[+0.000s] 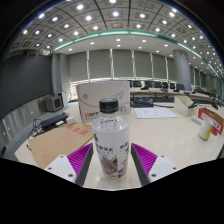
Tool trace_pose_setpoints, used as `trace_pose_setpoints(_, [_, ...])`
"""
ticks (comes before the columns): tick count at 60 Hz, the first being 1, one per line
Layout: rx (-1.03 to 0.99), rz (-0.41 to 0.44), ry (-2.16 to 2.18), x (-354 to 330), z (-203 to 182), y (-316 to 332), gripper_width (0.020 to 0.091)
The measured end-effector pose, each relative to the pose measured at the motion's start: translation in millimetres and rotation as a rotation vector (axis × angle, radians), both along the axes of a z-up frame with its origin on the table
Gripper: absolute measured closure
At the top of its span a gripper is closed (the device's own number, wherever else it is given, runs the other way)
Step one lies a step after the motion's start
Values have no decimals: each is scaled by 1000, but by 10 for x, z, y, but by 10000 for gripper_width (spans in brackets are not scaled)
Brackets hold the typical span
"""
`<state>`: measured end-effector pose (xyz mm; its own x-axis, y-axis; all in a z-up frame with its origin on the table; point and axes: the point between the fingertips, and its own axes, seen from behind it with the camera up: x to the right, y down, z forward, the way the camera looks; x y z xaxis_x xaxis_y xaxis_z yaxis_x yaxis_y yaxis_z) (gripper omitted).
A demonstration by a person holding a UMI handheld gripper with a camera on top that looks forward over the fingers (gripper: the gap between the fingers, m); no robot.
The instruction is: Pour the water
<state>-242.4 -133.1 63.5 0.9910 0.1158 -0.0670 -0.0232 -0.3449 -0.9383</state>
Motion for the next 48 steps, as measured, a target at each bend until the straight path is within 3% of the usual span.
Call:
trace_pose_setpoints(6, [38,-42,-23,55,53,170,528])
trace_pose_setpoints(11, [46,-43,-44,58,45,181,558])
trace_pose_setpoints(21, [19,-38,-42,61,35,208,691])
trace_pose_setpoints(31, [-7,-22,5,153,179,214,705])
trace_pose_setpoints(48, [-7,-108,527,997,1074,374,707])
